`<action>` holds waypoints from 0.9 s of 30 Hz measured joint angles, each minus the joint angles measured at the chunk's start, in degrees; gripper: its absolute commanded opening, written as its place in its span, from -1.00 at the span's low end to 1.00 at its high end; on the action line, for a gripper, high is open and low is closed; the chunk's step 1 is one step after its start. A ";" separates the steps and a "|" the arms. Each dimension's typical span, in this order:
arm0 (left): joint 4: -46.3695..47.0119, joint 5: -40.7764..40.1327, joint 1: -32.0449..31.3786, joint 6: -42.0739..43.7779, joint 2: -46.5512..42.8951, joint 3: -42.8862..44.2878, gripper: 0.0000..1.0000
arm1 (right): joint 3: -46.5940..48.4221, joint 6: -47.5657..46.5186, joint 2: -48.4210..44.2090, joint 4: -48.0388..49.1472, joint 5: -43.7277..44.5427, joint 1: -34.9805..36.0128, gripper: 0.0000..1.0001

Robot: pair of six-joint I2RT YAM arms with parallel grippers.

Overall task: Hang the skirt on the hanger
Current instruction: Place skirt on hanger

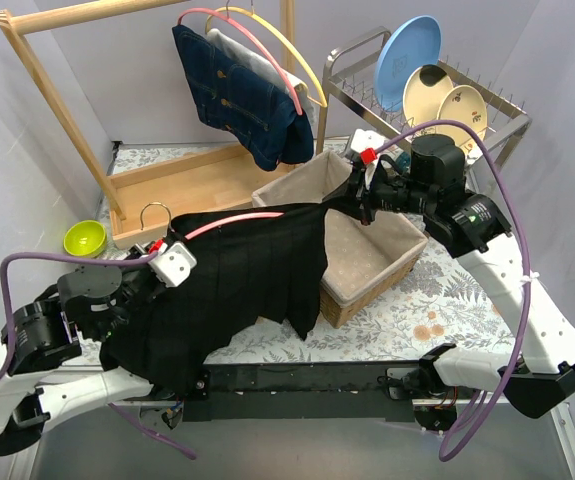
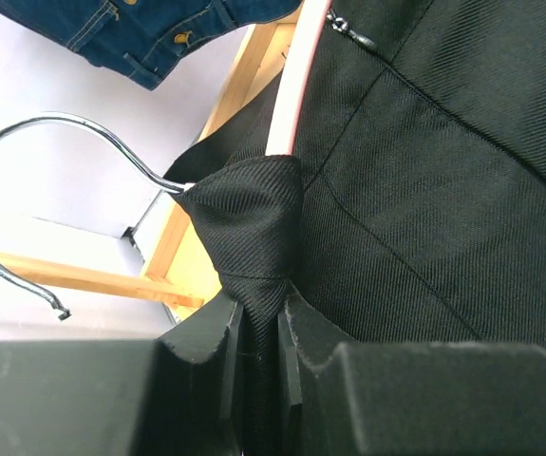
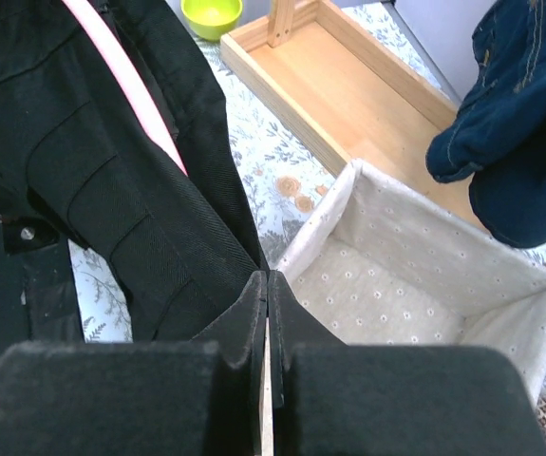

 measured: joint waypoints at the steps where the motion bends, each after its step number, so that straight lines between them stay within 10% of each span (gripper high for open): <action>1: -0.02 0.48 0.00 0.00 -0.46 0.04 -1.00 | 0.00 0.31 0.00 0.55 -0.31 0.02 -0.97; 27: 1.55 -1.64 0.79 3.85 1.70 -1.99 -1.00 | 9.33 -2.95 14.29 -4.33 6.21 16.70 -0.97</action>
